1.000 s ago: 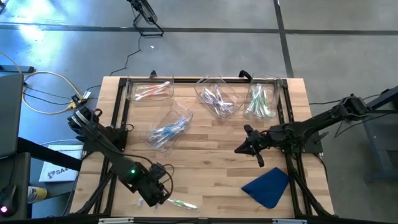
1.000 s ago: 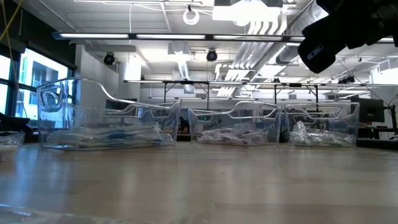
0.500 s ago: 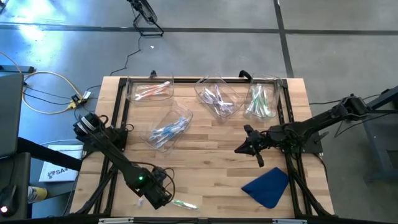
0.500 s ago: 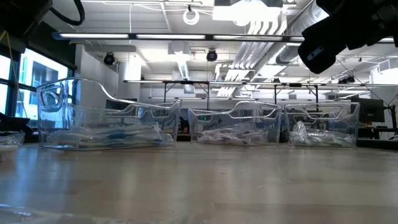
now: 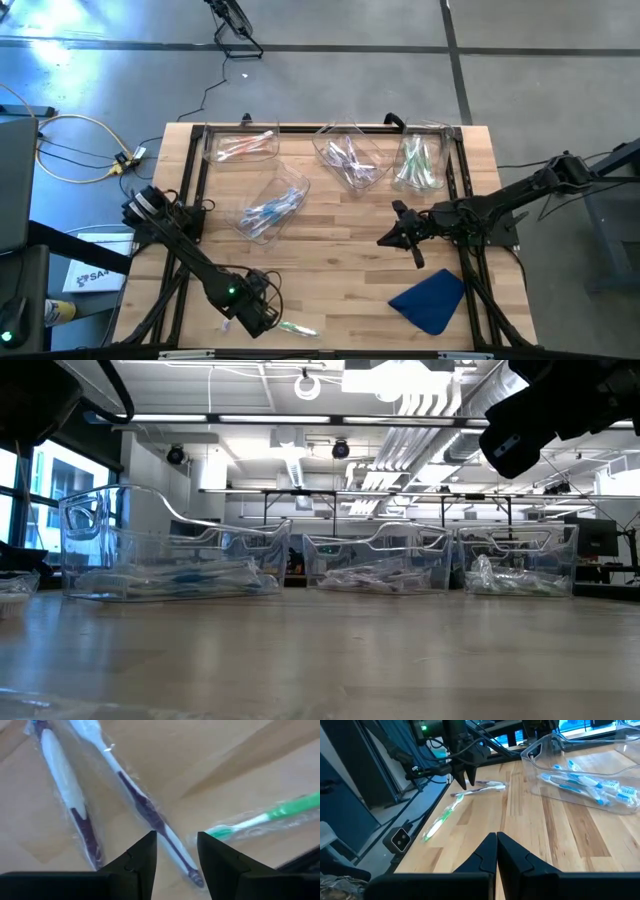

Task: Pick & Place Toothbrushes
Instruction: Put the purple toothbrush into the top center transparent bin

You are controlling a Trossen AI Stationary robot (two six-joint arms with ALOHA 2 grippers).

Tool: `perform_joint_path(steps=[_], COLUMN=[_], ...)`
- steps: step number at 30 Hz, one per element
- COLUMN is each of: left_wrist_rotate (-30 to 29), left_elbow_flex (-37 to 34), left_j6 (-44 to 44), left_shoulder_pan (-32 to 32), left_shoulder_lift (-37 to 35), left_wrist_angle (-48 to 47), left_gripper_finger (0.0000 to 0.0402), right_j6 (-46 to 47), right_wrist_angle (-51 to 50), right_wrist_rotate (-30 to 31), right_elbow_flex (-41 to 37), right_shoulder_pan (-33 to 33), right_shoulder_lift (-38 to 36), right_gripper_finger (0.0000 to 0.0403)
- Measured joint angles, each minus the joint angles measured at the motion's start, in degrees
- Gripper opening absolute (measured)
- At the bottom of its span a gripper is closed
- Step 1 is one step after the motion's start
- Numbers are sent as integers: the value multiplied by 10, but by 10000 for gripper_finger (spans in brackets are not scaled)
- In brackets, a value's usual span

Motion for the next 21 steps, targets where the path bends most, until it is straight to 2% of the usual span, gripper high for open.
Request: perform_joint_path(steps=[21], left_wrist_rotate=[-21], left_elbow_flex=[0], left_j6=[-18], left_shoulder_pan=[0], left_shoulder_lift=[11], left_wrist_angle=[-26], left_gripper_finger=[136], right_j6=[2], right_wrist_angle=[0], right_wrist_rotate=[0], right_elbow_flex=[0], right_shoulder_pan=[0], right_shoulder_lift=[0], right_gripper_finger=[3])
